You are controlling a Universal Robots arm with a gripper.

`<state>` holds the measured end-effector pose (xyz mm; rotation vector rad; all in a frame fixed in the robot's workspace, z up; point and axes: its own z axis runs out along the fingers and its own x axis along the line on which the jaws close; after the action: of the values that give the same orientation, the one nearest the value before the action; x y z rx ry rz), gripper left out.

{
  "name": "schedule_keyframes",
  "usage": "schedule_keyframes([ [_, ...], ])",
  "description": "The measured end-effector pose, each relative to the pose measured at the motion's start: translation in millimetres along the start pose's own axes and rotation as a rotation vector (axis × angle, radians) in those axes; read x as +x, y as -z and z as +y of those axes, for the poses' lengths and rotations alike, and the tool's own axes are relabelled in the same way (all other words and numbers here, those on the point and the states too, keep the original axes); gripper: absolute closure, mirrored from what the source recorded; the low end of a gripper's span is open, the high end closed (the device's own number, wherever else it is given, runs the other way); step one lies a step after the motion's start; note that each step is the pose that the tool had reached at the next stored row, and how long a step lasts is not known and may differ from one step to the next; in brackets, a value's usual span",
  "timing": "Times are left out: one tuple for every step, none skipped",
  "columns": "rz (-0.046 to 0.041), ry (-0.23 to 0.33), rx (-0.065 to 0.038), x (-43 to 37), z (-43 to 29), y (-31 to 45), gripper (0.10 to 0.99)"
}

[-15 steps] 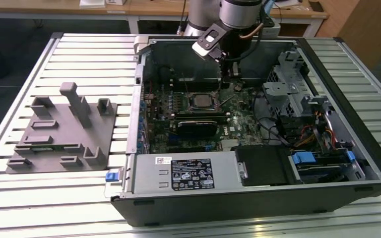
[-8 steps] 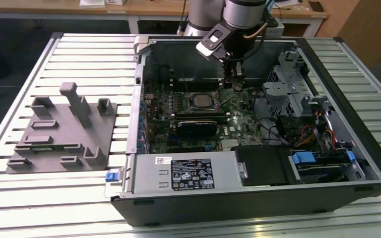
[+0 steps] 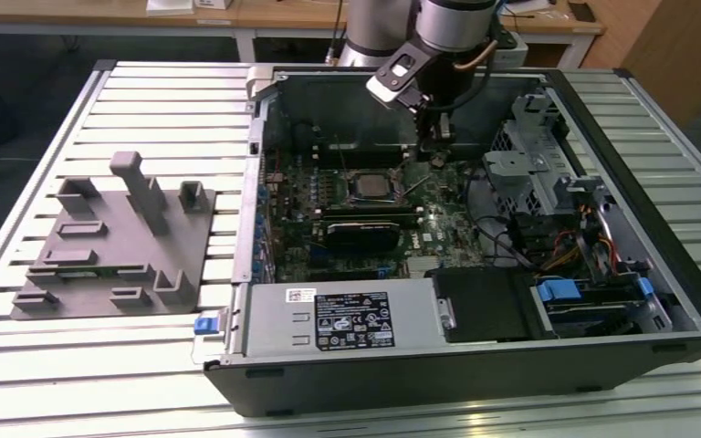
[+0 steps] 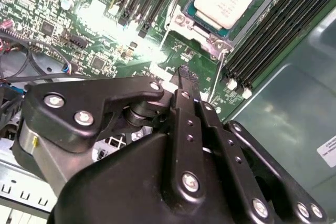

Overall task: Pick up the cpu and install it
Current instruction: 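Close the cpu cover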

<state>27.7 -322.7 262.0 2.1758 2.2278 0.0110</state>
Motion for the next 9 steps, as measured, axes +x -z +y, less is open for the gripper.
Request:
schedule_keyframes([
  [0.0, 0.0, 0.0, 0.4, 1.3, 0.0, 0.98],
  [0.0001, 0.0, 0.0, 0.8, 2.6, -0.1, 0.98],
  [-0.0001, 0.0, 0.0, 1.0, 3.9, 0.0, 0.98],
  [0.0001, 0.0, 0.0, 1.1, 5.2, -0.1, 0.98],
  [0.0001, 0.0, 0.0, 1.3, 6.7, -0.2, 0.98],
  [0.0001, 0.0, 0.0, 1.6, 8.5, -0.3, 0.98],
  [0.0001, 0.0, 0.0, 1.9, 10.3, -0.4, 0.98],
  [0.0002, 0.0, 0.0, 2.2, 12.0, -0.6, 0.98],
  [0.0002, 0.0, 0.0, 2.5, 13.5, -0.8, 0.98],
])
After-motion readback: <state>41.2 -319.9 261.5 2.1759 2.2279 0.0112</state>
